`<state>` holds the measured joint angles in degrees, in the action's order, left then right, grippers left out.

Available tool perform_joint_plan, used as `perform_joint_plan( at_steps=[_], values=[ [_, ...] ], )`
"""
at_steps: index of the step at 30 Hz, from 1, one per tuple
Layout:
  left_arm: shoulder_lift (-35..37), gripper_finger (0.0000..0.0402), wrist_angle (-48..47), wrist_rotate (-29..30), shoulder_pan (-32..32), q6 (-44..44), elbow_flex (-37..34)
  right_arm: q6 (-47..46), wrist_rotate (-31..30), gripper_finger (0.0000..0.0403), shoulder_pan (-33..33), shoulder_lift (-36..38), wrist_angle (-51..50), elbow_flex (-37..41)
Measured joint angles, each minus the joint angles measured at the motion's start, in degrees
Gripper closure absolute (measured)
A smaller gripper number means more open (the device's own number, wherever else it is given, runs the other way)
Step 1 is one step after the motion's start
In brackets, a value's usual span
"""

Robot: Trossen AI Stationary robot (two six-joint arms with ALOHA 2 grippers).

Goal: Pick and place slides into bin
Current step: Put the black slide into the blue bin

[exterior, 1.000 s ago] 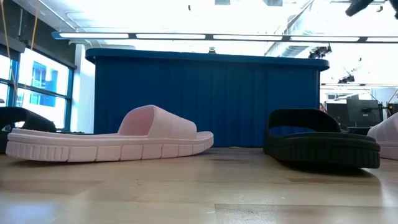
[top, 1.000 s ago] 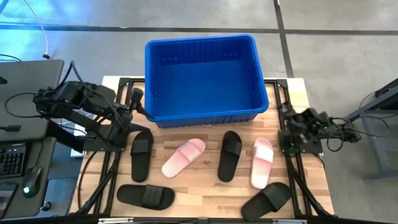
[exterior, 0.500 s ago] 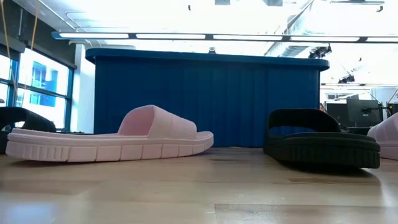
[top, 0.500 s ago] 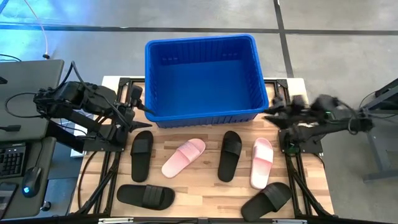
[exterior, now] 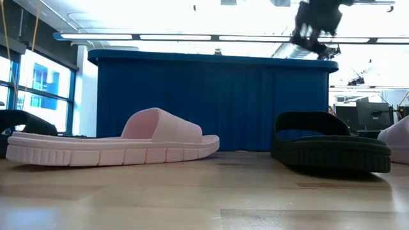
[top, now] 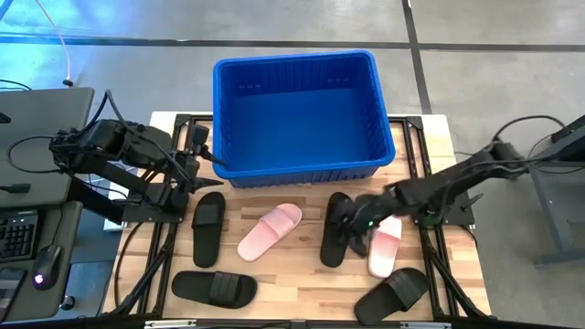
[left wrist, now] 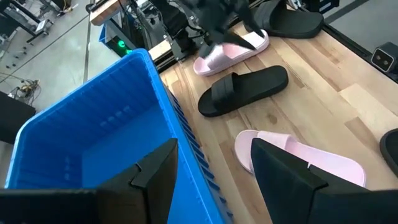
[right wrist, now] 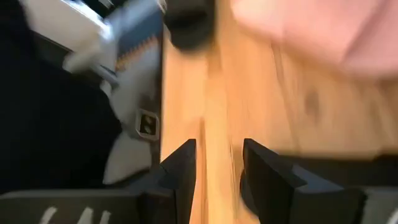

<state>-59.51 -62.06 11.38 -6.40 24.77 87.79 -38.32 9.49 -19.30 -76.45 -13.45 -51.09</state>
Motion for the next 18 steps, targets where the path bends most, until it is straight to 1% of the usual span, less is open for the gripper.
perform_joint_plan(
  at_steps=[2,6,8,11,13,15,18],
  values=[
    [0.0,0.0208,-0.55,-0.17,0.01,0.33,0.0,-2.15,-0.24,0.0279,-0.61,-3.74,-2.88,-1.91],
    [-0.02,0.0208,-3.05,-0.27,-0.01,0.41,-0.07,-0.47,-3.83,0.0279,-0.99,-9.73,-11.6,-7.47],
    [0.02,0.0208,-3.26,-0.33,-0.01,0.22,-0.69,-0.37,-6.56,0.0279,-1.2,-12.09,-17.71,-11.35],
    [-0.07,0.0208,-4.07,-0.39,-0.01,0.22,-1.34,0.12,-13.16,0.0279,-2.04,-16.45,-29.65,-17.26],
    [0.0,0.0208,-4.25,-0.39,-0.01,0.27,-1.7,-0.05,-20.04,0.0279,-2.9,-19.3,-37.57,-21.2],
    [-0.16,0.0208,-4.24,-0.38,-0.01,0.31,-2.3,-2.38,-26.33,0.0279,-3.84,-22.35,-43.86,-24.26],
    [-0.48,0.0208,-4.35,-0.41,-0.01,0.35,-3.03,-5.57,-30.38,0.0279,-5.08,-27.11,-49.6,-26.93]
  ],
)
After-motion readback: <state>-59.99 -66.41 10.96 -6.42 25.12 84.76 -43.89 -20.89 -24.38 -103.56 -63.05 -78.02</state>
